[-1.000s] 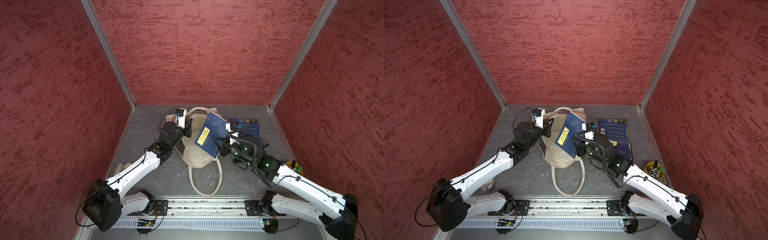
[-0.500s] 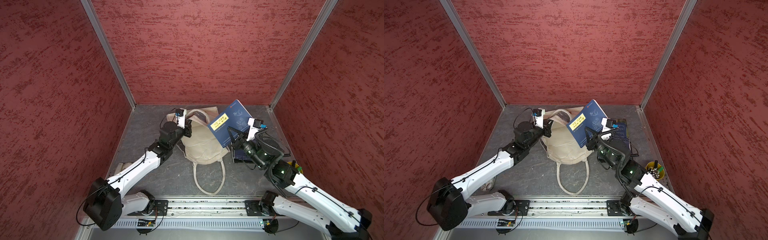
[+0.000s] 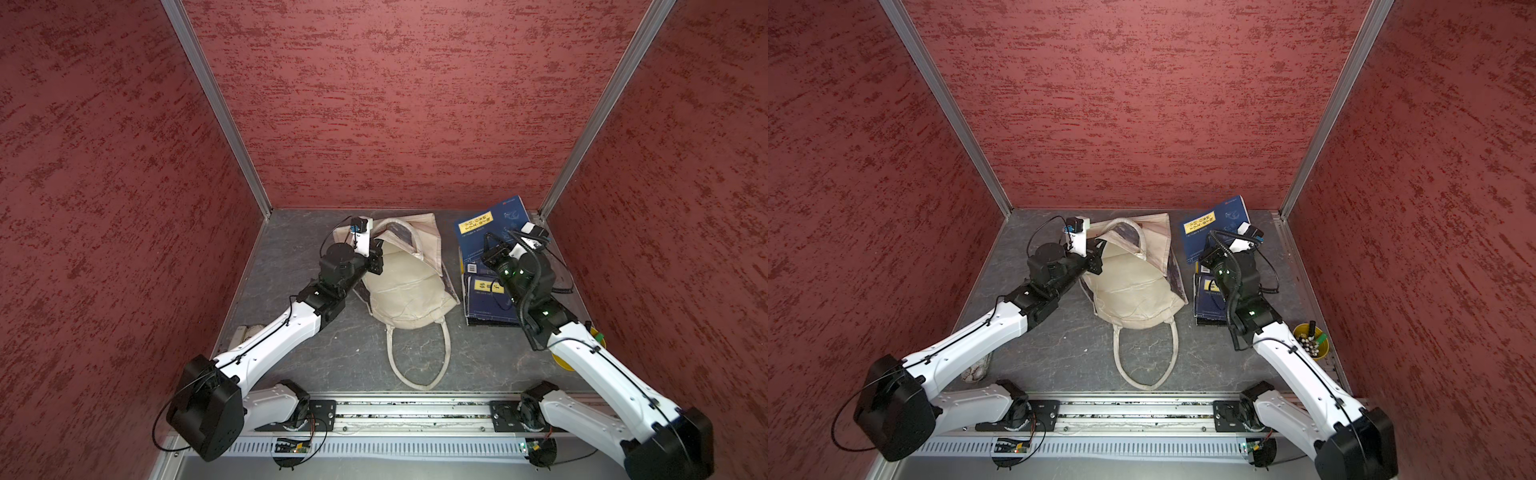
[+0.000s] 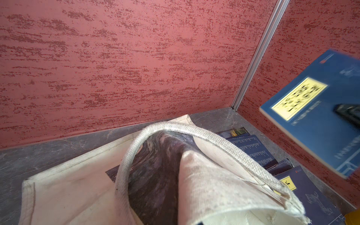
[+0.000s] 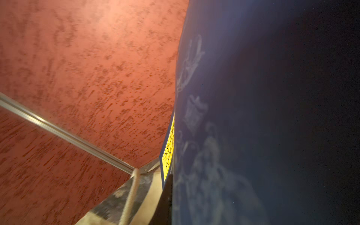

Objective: Take out the books from the canvas bag
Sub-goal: Place the book on the book.

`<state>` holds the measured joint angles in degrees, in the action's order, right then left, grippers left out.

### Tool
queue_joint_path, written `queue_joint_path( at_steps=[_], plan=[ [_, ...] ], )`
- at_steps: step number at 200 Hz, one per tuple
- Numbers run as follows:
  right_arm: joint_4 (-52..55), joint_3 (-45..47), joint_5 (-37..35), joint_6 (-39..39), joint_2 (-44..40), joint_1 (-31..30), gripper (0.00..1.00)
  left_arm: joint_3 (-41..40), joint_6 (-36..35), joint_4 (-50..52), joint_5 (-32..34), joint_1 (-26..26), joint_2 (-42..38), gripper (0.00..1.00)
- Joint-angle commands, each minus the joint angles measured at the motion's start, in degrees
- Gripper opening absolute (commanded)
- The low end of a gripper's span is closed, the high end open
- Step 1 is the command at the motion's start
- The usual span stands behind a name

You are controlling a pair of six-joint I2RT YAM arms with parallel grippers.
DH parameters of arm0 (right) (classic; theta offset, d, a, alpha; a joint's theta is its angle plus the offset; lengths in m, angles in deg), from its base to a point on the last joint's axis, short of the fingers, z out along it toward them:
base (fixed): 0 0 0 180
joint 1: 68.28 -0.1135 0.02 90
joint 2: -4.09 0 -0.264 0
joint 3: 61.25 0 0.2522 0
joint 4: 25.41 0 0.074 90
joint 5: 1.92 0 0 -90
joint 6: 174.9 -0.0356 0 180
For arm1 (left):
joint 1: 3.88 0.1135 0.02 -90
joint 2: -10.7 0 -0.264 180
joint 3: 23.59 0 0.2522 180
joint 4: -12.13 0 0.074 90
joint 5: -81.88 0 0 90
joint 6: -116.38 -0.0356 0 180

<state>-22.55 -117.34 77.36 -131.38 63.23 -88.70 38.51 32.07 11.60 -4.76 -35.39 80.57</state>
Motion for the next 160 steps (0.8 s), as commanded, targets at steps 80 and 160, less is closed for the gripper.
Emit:
queue_joint_path(
  at_steps=[80,160],
  plan=[
    [-25.7,5.8,7.6,-21.6,20.4,14.1,0.0,1.4,0.0,-0.2,0.2,-0.1,0.2,0.0],
    [-24.2,0.5,8.7,-28.2,33.6,15.9,0.0,1.6,-0.2,0.0,-0.1,-0.3,0.5,0.0]
  ],
)
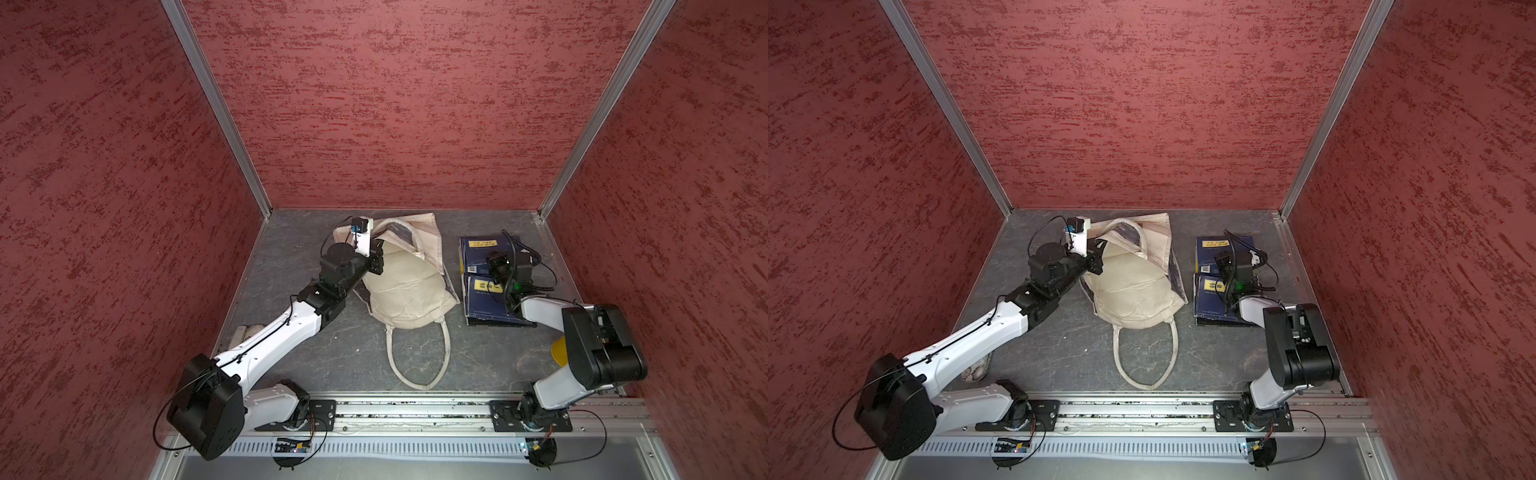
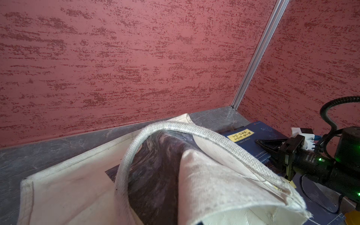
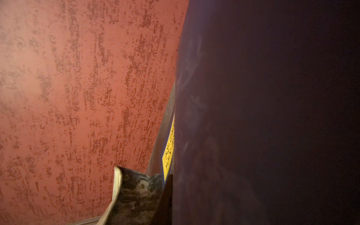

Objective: Take out the books from the canvas bag
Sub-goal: Place the book on the book.

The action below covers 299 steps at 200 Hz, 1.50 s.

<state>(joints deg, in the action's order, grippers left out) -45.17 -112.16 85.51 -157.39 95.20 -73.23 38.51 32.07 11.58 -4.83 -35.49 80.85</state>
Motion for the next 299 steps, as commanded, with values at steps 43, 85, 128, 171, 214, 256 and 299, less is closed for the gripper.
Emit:
queue_joint_path(
  at_steps=[43,85,128,171,214,256,299],
  plan=[
    [-0.5,-4.2,0.0,-5.1,3.3,0.8,0.0,1.7,-0.2,0.1,-0.4,-0.2,0.4,0.0],
    [0.2,-5.0,2.3,-6.1,5.1,1.1,0.06,1.7,-0.2,0.1,-0.5,-0.2,0.3,0.0],
    [2.9,-5.8,4.2,-6.0,5.4,1.6,0.4,1.7,-0.3,0.2,-0.6,-0.2,0.1,0.0],
    [5.2,-4.4,6.4,-7.3,2.1,1.7,0.78,1.8,-0.4,0.3,-0.8,-0.1,0.1,0.0],
    [10.7,-3.8,8.6,-8.8,-2.3,1.8,0.99,1.9,-0.5,0.3,-1.0,0.1,-0.2,0.0],
    [19.8,-4.1,6.2,-9.0,-7.4,1.9,0.98,2.0,-0.4,0.5,-1.2,0.2,-0.2,0.0],
    [21.2,-4.6,2.8,-5.5,-12.5,2.0,0.99,2.0,-0.4,0.5,-1.1,0.3,-0.3,0.0]
  ],
)
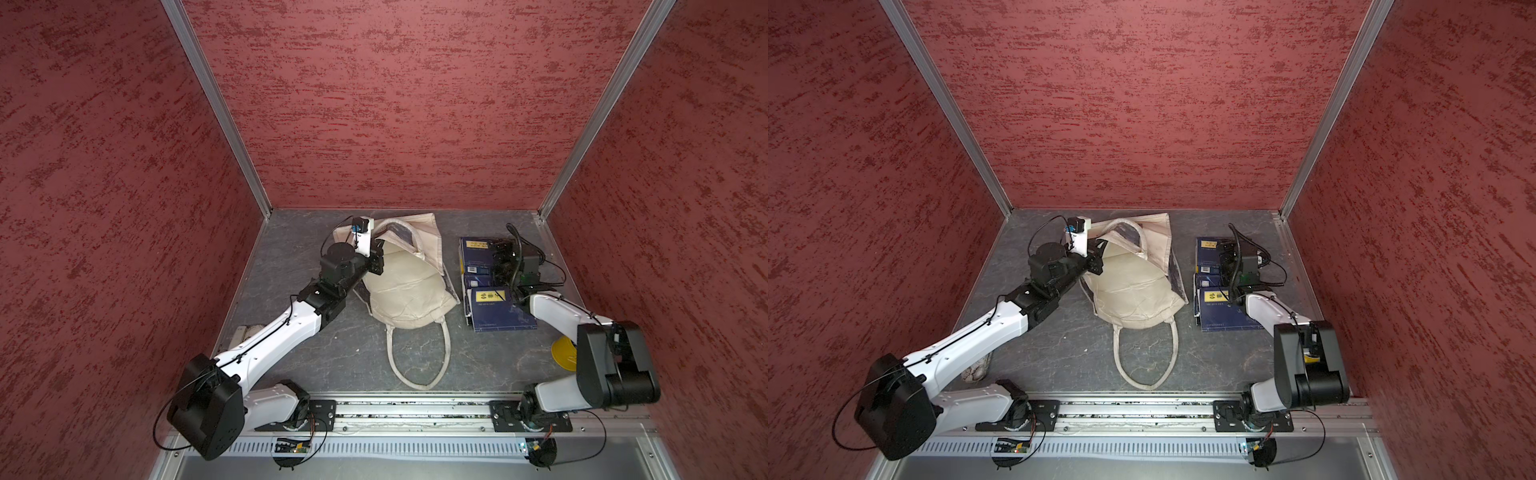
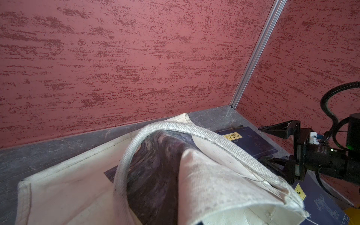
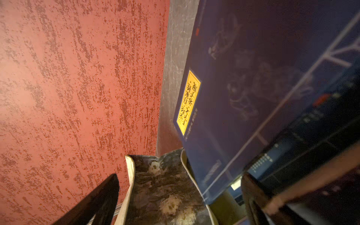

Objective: Take out the books from the canvas bag
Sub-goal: Place the book on the book, then adjust the canvas bag at the center of the board.

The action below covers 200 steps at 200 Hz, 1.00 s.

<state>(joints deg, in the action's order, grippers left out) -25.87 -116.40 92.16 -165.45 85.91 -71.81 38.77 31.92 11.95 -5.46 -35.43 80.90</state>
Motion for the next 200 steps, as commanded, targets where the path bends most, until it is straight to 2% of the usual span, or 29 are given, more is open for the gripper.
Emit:
queue_joint_path(
  at_steps=[1,19,82,120,153,200],
  plan=[
    [1.8,-0.5,-3.9,2.8,-3.3,0.6,0.99,1.8,-0.2,0.1,-0.5,0.2,-0.3,0.0],
    [1.6,-2.4,-3.5,7.2,-4.2,0.6,0.99,1.7,-0.3,0.0,-0.4,0.2,-0.3,0.0],
    [5.2,-5.3,-2.4,14.6,-9.0,-0.3,0.99,1.6,0.1,-0.3,-0.3,0.4,-0.6,0.0],
    [2.3,-2.4,6.6,14.9,-11.7,-2.8,0.99,1.9,0.4,0.0,-0.2,0.5,-0.4,0.0],
    [3.2,-0.2,1.0,16.8,-16.4,-12.5,0.99,1.5,0.3,-0.4,0.8,0.5,-0.8,0.0],
    [5.6,7.0,-14.7,16.1,-28.2,-26.3,0.99,1.5,0.5,-0.5,2.5,-0.2,-1.0,0.0]
  ],
)
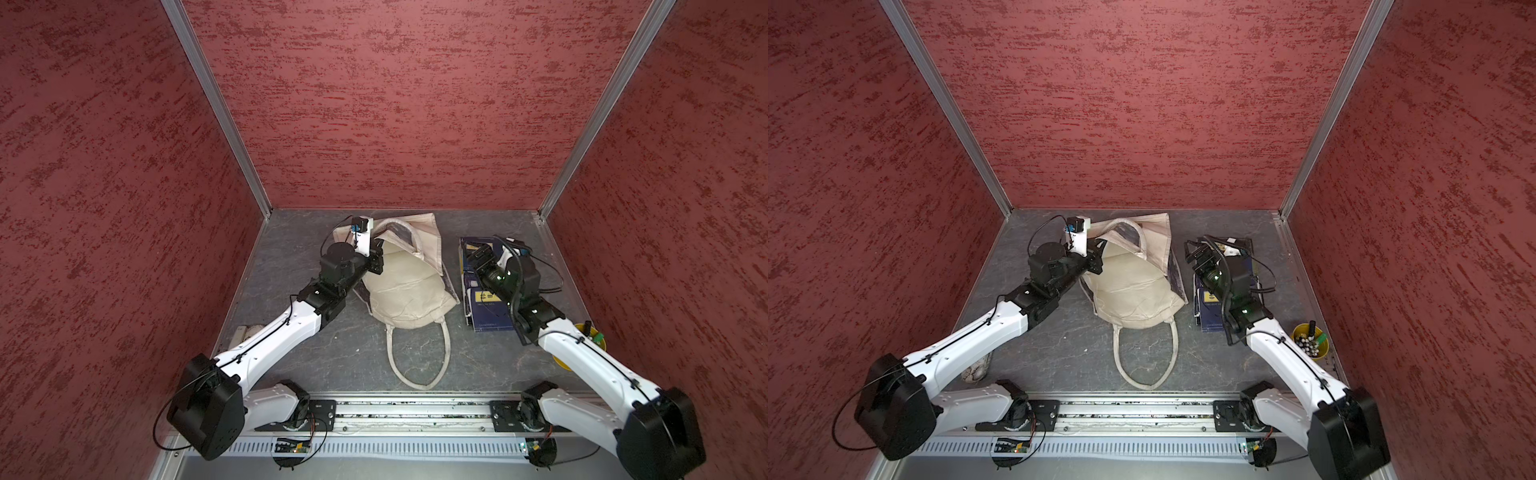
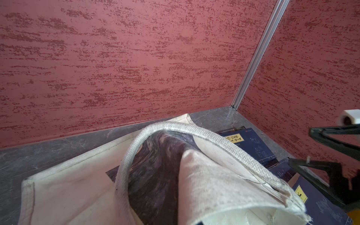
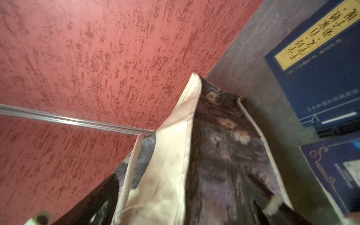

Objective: Take out the books from the canvas bag
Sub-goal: Adjust the canvas bag at the center of the board.

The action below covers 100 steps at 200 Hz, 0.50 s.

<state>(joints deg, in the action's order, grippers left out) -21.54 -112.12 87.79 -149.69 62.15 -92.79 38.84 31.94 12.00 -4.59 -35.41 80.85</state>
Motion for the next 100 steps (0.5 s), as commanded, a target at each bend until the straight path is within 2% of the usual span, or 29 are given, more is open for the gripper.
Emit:
queue_joint_path(
  at_steps=[1,53,79,100],
  plan=[
    [1.2,2.9,-10.5,0.3,-4.6,-5.6,0.99,1.4,0.4,-0.5,1.7,-0.2,-1.0,0.0],
    [-0.6,9.4,-18.2,-2.9,-6.3,-22.0,0.99,4.6,-1.0,3.4,6.4,-2.4,-0.4,0.0],
    [-0.4,12.4,-23.4,-6.9,-6.8,-29.6,0.99,6.4,-1.5,5.8,9.1,-3.1,-0.5,0.0],
    [-1.8,15.0,-25.0,-10.6,-6.4,-34.9,0.99,7.9,-1.6,8.1,10.9,-3.6,-0.5,0.0]
  ],
)
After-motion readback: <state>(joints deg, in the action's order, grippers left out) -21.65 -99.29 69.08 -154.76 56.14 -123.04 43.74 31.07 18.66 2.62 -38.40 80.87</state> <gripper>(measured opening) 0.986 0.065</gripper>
